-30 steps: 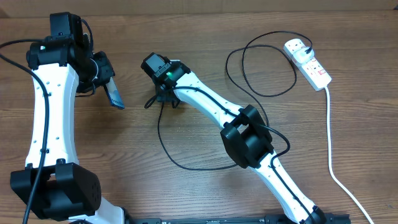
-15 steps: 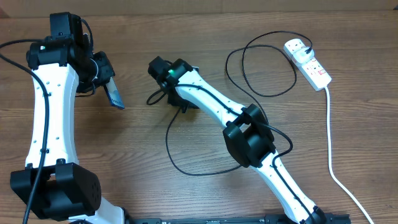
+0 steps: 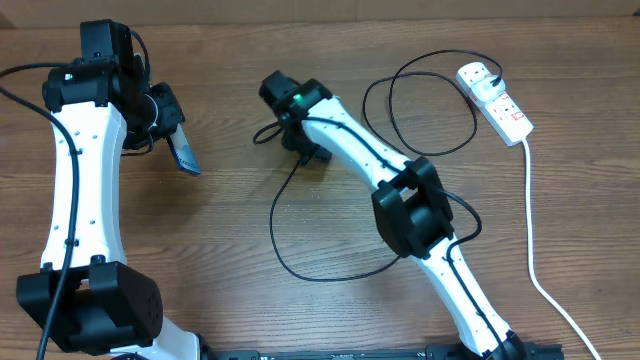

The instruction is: Plug charger to phone and switch on socket

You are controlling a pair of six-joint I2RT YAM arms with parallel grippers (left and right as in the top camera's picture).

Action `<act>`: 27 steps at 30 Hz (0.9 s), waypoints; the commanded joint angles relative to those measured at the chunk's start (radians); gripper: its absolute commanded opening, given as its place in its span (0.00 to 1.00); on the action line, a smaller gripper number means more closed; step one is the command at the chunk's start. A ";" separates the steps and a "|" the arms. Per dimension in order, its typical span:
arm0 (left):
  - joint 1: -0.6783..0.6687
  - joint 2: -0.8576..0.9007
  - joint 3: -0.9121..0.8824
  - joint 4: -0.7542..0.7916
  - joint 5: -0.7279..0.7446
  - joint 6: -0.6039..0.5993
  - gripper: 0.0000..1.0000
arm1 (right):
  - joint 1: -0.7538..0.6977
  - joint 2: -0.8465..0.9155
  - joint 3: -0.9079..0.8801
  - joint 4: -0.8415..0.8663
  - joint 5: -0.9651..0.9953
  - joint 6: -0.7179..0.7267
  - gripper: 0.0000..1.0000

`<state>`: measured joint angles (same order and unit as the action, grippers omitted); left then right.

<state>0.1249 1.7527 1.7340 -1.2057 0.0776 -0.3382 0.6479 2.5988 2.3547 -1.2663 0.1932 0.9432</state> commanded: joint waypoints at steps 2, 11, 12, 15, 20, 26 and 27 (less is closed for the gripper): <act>0.003 -0.006 -0.004 0.003 0.001 -0.014 0.04 | -0.049 0.013 -0.020 0.005 -0.111 -0.005 0.38; 0.003 -0.006 -0.003 0.005 0.002 -0.014 0.04 | -0.013 0.013 -0.065 0.013 -0.150 -0.007 0.37; 0.003 -0.006 -0.004 0.004 0.001 -0.014 0.04 | -0.008 0.013 -0.065 0.016 -0.151 -0.007 0.37; 0.003 -0.006 -0.004 0.002 0.001 -0.014 0.04 | -0.006 0.013 -0.065 0.019 -0.153 -0.003 0.38; 0.003 -0.006 -0.004 0.002 0.001 -0.014 0.04 | -0.006 0.013 -0.065 0.016 -0.158 -0.003 0.32; 0.003 -0.006 -0.004 0.002 0.001 -0.014 0.04 | -0.008 0.013 -0.065 0.016 -0.127 -0.003 0.31; 0.003 -0.006 -0.003 0.002 0.001 -0.014 0.04 | -0.009 0.013 -0.065 0.017 -0.123 -0.004 0.31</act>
<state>0.1249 1.7527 1.7340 -1.2053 0.0772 -0.3405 0.6353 2.5874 2.3287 -1.2499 0.0765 0.9360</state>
